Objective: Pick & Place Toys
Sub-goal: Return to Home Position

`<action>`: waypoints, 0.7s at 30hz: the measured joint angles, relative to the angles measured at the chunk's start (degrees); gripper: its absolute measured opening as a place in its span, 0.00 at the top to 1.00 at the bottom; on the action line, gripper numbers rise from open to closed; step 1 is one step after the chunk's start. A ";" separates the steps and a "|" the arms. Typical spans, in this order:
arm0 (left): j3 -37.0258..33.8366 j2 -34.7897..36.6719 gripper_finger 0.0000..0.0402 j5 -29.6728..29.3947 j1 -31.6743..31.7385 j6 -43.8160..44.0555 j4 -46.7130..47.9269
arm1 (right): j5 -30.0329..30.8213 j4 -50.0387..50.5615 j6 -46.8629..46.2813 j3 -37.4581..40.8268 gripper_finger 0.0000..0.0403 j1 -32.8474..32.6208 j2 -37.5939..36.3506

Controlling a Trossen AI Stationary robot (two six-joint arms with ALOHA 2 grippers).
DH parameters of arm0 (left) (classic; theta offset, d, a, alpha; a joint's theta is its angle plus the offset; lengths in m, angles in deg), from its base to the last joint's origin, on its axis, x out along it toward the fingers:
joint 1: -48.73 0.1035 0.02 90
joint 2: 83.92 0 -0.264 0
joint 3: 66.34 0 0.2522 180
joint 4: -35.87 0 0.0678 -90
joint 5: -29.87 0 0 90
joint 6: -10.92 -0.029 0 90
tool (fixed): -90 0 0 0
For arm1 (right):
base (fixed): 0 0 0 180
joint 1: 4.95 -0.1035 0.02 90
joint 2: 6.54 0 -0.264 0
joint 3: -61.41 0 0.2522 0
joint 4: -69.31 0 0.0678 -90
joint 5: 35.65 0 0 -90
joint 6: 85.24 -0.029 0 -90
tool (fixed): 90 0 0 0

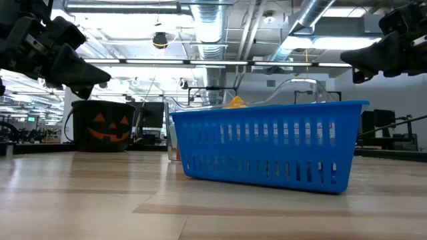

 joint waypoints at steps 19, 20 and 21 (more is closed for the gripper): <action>0.00 0.00 0.97 0.00 0.00 0.00 0.00 | 0.45 -0.02 -13.09 0.02 1.00 0.02 7.52; 0.00 0.00 0.97 0.00 0.00 0.00 0.00 | 0.44 -0.01 -13.09 0.02 1.00 0.00 7.59; 0.00 0.00 0.97 0.00 0.00 0.00 0.00 | 0.45 -0.02 -13.10 0.02 1.00 0.00 7.57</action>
